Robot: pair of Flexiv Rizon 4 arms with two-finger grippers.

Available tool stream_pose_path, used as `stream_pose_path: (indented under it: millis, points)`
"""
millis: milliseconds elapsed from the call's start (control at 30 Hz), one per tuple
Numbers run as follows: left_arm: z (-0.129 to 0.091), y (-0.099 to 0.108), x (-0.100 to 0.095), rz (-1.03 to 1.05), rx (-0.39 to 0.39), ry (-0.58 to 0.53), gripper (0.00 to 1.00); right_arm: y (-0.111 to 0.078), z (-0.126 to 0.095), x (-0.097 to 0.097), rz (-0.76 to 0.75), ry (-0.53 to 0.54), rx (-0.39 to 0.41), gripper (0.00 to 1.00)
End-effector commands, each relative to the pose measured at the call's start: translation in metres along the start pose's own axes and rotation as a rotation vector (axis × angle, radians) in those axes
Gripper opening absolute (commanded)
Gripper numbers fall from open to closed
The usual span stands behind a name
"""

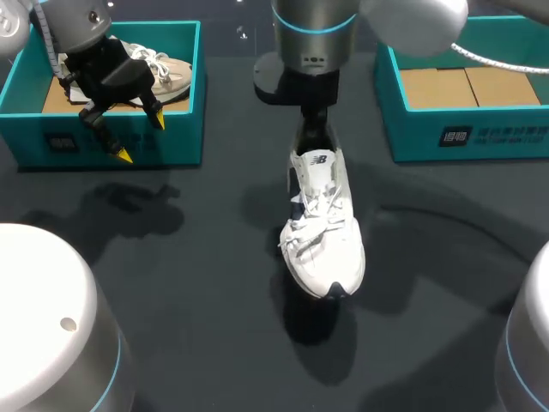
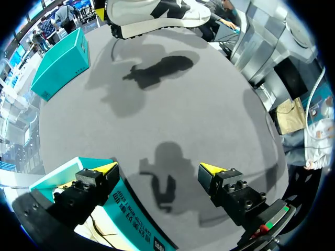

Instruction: Take the shoe out of the shoebox, open the shoe tongue, remove and reinsert the insole, then place the shoe into the shoebox

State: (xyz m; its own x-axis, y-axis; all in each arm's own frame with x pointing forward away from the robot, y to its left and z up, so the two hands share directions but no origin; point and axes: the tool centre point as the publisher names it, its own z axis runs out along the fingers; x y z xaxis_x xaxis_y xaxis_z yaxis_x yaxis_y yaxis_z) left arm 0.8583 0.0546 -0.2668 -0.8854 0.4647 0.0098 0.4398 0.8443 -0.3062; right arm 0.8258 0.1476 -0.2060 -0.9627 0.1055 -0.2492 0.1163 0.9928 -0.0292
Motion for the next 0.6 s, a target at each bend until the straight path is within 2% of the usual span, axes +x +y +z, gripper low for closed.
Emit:
stream_pose_path:
  millis: [33,300,400,600]
  points:
    - [0.000,0.000,0.000,0.001,-0.002,0.002,1.00,-0.001,0.000,0.000,0.000,0.001,-0.003,0.00]
    - [0.000,0.000,0.000,0.001,-0.002,0.002,1.00,-0.001,0.000,0.000,0.000,0.001,-0.003,0.00]
    - [0.000,0.000,0.000,0.001,-0.002,0.002,1.00,-0.015,-0.010,-0.016,0.003,0.005,0.035,0.00]
    - [0.000,0.000,0.000,0.001,-0.002,0.002,1.00,-0.052,-0.025,-0.057,-0.054,-0.019,0.037,0.00]
